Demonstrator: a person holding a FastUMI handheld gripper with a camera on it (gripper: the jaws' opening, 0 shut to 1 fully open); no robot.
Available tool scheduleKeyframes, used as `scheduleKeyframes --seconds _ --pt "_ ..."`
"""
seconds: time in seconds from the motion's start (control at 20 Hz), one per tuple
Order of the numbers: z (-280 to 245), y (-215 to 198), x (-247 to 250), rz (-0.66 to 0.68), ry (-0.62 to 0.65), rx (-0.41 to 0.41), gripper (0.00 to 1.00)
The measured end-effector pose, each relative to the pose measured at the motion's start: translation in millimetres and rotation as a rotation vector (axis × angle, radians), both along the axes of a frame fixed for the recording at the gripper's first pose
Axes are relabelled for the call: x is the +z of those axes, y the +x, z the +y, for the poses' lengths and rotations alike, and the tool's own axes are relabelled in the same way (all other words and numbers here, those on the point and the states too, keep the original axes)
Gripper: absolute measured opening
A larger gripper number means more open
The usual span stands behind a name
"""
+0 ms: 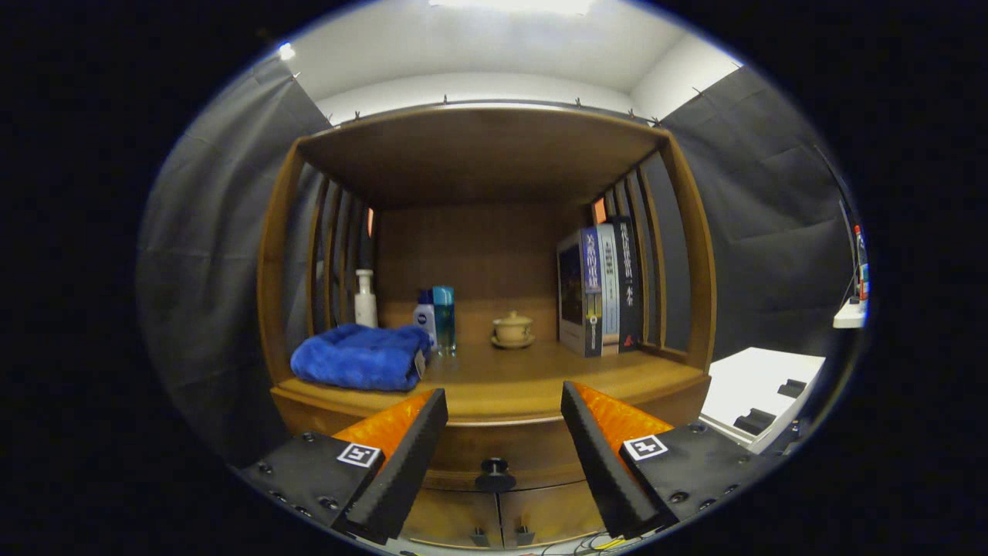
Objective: Pull open the drawer, take out the items inside it, and place them on the countertop above the cabinet.
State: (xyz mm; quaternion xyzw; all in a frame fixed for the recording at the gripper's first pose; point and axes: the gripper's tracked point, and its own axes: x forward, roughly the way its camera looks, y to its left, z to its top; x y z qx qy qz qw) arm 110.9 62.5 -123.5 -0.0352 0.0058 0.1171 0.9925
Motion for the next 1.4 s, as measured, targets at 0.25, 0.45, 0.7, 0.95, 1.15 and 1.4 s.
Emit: scheduleKeyframes --seconds 0.25,0.45,0.7,0.95,1.15,1.4 --pt "-3 28 -59 0.097 -0.005 -0.006 0.98" --pt "-3 34 -93 0.155 -0.014 0.006 0.91" --pt "-7 38 -108 0.178 -0.003 0.013 0.73" --pt "-8 34 -113 0.199 0.004 0.017 0.52" --pt "-11 23 -113 0.202 0.007 0.003 0.43" --pt "-22 -13 -111 0.206 -0.002 0.011 0.43"
